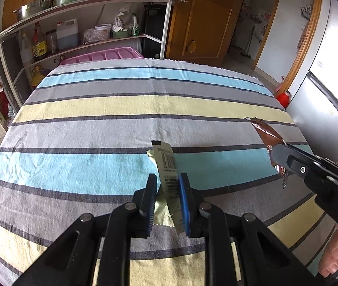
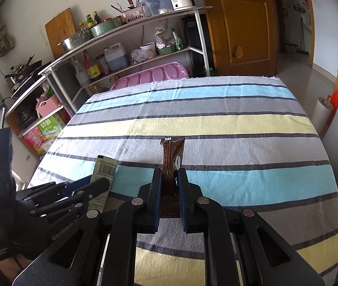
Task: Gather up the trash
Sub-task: 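Lift the paper tag and brown wrapper off the table with both tools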
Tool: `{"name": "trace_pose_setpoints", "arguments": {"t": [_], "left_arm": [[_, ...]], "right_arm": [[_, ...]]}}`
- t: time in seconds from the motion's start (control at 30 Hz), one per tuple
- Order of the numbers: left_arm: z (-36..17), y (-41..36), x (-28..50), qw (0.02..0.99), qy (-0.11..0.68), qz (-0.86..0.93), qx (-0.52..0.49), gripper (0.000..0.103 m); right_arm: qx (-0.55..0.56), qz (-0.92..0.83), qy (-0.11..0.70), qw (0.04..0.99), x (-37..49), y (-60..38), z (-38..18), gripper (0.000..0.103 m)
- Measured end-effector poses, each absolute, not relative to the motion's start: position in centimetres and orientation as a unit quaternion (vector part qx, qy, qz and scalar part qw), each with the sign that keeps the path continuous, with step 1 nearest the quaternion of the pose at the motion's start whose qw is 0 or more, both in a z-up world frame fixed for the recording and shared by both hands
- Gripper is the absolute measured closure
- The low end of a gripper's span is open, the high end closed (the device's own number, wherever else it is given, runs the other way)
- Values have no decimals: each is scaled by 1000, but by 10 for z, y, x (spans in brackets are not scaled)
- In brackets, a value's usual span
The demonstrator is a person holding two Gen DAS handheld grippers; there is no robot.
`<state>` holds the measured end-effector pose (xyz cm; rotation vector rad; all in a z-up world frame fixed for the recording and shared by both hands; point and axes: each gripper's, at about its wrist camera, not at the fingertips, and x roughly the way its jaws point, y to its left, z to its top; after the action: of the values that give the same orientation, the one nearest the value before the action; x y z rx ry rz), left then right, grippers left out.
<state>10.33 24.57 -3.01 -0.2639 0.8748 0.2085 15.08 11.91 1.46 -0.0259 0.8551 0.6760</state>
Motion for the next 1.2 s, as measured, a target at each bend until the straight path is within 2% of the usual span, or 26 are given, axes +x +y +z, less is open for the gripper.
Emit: {"name": "trace_pose_setpoints", "arguments": {"t": [0.07,0.2,0.33,0.37,0.4,0.6,1.2], "left_arm": [[-30,245,105,892,423,98,-127,83],[-36,241,108,890,429,107,-114,69],[-37,238,108,891,427,110,-112,68],[-37,238,108,890,427,111,-114,70],[-36,239,108,889,428,113,-113,80],[-34,239,104,890,426,107,-121,86],[19,168,98,921,380,43,-80,87]], "right_arm": [[-15,321,404,856,150,119,15,90],[-11,323,406,855,150,120,14,90],[-13,323,406,855,148,120,13,90],[-12,324,406,855,148,120,13,90],[-12,323,405,855,148,120,13,90],[-7,323,403,857,148,115,14,90],[40,290,377,879,137,39,40,90]]}}
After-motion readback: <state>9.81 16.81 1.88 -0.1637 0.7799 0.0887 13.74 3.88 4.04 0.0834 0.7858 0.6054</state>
